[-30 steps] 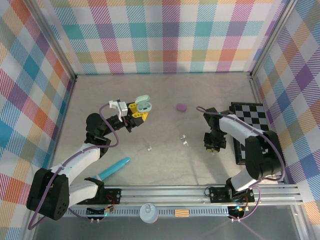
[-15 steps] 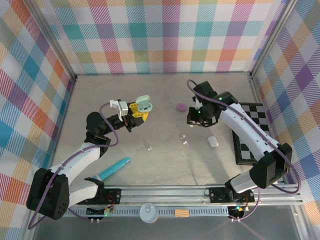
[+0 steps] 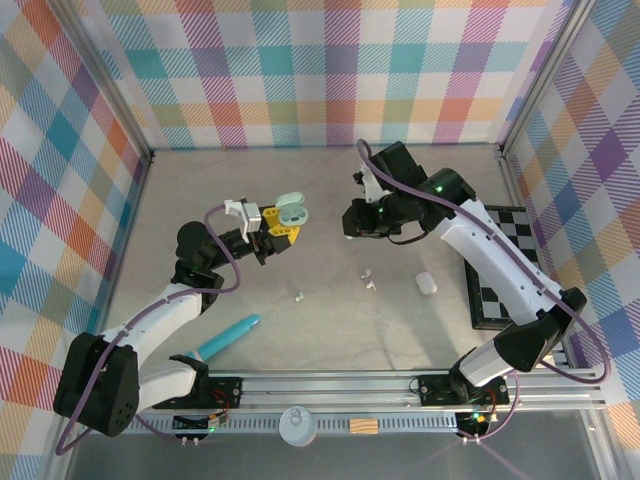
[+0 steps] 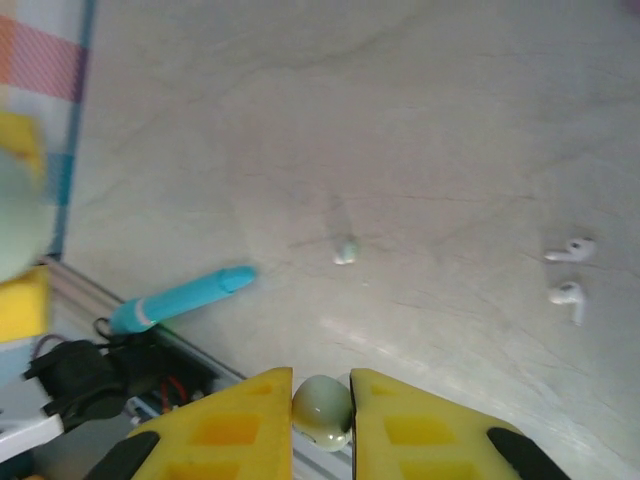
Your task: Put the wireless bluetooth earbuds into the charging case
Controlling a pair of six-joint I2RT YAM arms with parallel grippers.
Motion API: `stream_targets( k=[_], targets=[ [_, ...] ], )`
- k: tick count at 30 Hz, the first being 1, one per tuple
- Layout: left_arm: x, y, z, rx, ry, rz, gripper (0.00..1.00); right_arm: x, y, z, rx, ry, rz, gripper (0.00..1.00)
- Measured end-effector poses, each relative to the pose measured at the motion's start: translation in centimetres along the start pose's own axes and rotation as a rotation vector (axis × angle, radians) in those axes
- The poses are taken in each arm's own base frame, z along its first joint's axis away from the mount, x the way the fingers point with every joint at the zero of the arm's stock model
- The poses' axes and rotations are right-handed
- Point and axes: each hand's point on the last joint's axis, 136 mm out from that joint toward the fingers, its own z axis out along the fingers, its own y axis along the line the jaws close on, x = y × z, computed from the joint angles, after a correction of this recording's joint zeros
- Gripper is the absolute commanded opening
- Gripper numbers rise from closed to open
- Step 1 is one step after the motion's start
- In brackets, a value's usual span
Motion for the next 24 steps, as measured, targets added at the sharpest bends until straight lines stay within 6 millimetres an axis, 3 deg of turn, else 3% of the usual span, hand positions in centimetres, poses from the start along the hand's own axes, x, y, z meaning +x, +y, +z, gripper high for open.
stream_targets(
  k=[8, 13, 24],
  targets=[
    [0.3, -0.6, 0.5, 0.022, 0.008, -0.012, 0.32, -1.8, 4.7, -1.4, -0.156, -0.04, -0.069, 0.19],
    [0.3, -0.9, 0.6, 0.031, 0.008, -0.011, 0.32, -3.4, 6.5, -1.4, -0.204, -0.059, -0.103, 0.19],
    [0.4, -1.1, 0.9, 0.041, 0.009, -0.014, 0.32, -4.1, 7.8, 0.0, -0.238, -0.031, -0.131, 0.19]
  ],
)
